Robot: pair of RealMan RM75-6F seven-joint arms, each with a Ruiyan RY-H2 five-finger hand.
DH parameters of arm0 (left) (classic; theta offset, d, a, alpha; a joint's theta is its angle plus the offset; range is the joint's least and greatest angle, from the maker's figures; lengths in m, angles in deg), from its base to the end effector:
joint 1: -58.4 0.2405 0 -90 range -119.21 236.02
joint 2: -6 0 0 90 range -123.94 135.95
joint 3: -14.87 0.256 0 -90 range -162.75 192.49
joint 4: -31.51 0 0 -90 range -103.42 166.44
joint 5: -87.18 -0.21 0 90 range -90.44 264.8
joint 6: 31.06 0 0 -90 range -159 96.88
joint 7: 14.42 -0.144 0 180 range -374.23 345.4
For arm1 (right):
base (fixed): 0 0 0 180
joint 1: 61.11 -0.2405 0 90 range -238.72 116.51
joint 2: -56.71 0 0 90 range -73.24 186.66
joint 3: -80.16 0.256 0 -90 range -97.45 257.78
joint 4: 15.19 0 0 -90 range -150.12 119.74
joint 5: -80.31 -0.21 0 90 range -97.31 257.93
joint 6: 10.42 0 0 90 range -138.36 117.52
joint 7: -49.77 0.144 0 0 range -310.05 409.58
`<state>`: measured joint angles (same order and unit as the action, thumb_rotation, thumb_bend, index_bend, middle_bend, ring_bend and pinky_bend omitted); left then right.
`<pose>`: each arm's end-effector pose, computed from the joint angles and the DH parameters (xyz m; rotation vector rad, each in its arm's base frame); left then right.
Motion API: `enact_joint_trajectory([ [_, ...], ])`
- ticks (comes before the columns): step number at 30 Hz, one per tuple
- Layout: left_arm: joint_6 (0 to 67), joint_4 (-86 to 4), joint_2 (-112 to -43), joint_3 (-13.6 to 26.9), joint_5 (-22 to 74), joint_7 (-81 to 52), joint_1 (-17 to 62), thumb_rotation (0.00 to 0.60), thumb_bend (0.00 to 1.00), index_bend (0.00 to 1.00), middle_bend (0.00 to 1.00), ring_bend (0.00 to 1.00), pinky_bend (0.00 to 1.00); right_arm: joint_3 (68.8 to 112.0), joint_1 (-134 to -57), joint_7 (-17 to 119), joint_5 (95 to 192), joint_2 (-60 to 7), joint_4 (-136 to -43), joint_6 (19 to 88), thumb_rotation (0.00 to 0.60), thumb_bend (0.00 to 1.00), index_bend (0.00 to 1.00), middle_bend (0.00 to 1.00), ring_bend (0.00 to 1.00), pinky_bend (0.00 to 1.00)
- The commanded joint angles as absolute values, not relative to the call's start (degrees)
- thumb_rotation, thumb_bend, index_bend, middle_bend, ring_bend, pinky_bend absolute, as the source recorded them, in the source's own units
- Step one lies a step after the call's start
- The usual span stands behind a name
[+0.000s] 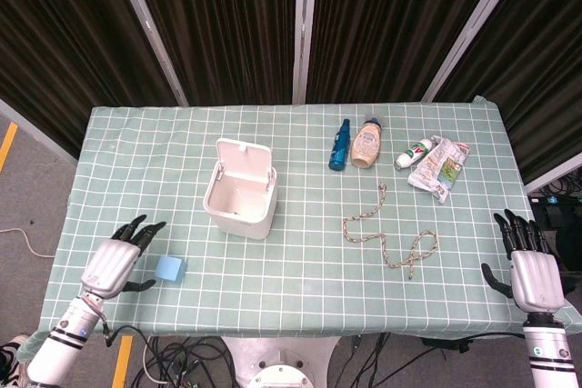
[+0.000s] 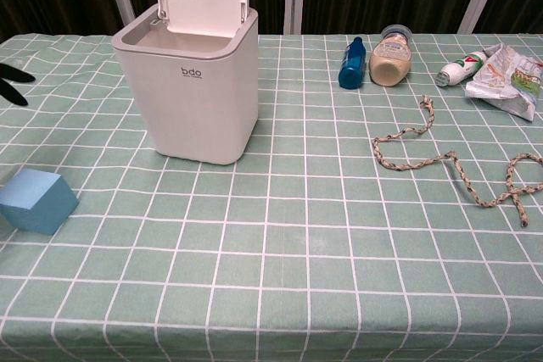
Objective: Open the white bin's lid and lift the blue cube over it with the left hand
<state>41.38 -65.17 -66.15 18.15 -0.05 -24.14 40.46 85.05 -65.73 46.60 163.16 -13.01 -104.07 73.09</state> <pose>-0.2492 0.2094 0.0645 -1.7768 -0.9775 -0.9053 -0.3208 -0.1871 0.1372 1.3350 -0.9158 0.8687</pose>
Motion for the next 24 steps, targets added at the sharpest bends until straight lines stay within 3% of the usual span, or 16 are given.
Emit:
enact_joint_trajectory([
  [1,38.8,-63.3,-68.3,18.6,0.0,-24.4,39.5,0.6,0.04,0.1,0.18,0.04,0.21,85.1,-65.7,46.6,163.1,-12.9,-104.1,73.0,0.6,0.23,0.0,0.0,0.0,0.0],
  [11,35.1,-58.3,-72.2,18.1,1.6,-25.0,38.2,0.6,0.07,0.15,0.19,0.07,0.26,85.0,-66.0,47.0,162.4,-13.0,-103.6,72.0,0.6,0.23,0.0,0.0,0.0,0.0],
  [18,35.7,-56.0,-73.8,17.8,1.2,-24.0,38.3,0.6,0.16,0.27,0.28,0.19,0.41,84.9,-66.2,46.8,162.3,-12.9,-103.8,71.6,0.6,0.23,0.0,0.0,0.0,0.0],
  [24,36.0,-54.7,-74.9,18.2,0.0,-23.2,38.3,0.6,0.19,0.34,0.34,0.26,0.48,84.8,-66.2,46.6,162.3,-12.8,-104.0,71.5,0.6,0.23,0.0,0.0,0.0,0.0],
])
